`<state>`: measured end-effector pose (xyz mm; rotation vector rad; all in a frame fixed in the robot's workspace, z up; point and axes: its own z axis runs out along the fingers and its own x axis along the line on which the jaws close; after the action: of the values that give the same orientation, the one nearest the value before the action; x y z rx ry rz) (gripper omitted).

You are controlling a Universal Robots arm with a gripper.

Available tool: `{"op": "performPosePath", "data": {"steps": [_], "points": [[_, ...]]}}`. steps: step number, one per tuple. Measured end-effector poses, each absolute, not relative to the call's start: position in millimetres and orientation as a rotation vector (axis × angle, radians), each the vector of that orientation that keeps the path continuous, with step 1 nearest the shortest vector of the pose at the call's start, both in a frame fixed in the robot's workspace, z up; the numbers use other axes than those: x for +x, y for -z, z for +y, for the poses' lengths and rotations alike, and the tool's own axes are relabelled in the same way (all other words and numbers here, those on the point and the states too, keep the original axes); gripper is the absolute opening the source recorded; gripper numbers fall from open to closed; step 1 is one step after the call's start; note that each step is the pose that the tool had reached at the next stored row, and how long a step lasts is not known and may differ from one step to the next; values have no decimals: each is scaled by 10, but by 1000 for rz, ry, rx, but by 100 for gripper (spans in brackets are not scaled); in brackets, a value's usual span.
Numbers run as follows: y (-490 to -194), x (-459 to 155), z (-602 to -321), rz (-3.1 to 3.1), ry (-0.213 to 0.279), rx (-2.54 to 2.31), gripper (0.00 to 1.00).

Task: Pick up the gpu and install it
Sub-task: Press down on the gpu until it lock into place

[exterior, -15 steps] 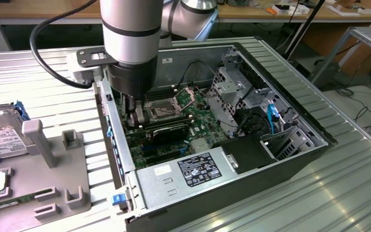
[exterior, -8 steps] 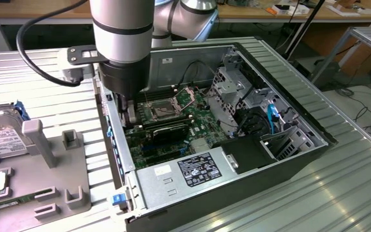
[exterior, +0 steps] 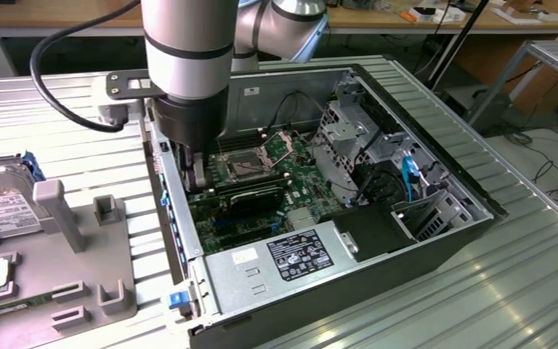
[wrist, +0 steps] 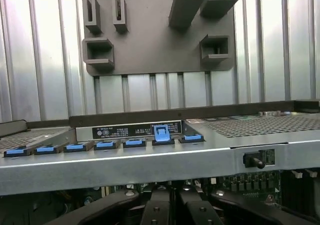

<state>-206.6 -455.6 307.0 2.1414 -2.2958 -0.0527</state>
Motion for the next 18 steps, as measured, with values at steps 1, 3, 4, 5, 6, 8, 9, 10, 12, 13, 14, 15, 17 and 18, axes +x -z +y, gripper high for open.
{"op": "performPosePath", "data": {"steps": [1, 3, 4, 5, 6, 8, 9, 10, 12, 13, 14, 15, 17, 18], "points": [[-3069, -2032, -4552, -2302, 53, 2134, 11], [-3069, -2007, -4550, -2305, 54, 2131, 11], [-3069, -1912, -4539, -2303, 58, 2128, 11], [-3070, -1842, -4531, -2301, 60, 2127, 11], [-3069, -1830, -4512, -2302, 60, 2126, 11], [-3086, -1821, -4508, -2285, 102, 2093, 11], [-3101, -1813, -4496, -2279, 118, 2081, 11], [-3108, -1813, -4491, -2278, 122, 2078, 11], [-3109, -1816, -4486, -2292, 123, 2063, 11], [-3109, -1844, -4482, -2303, 123, 2051, 11], [-3108, -1869, -4470, -2307, 123, 2047, 11], [-3109, -1883, -4426, -2309, 123, 2045, 11], [-3106, -1899, -4359, -2311, 124, 2042, 11], [-3105, -1900, -4360, -2313, 123, 2040, 11]]}}
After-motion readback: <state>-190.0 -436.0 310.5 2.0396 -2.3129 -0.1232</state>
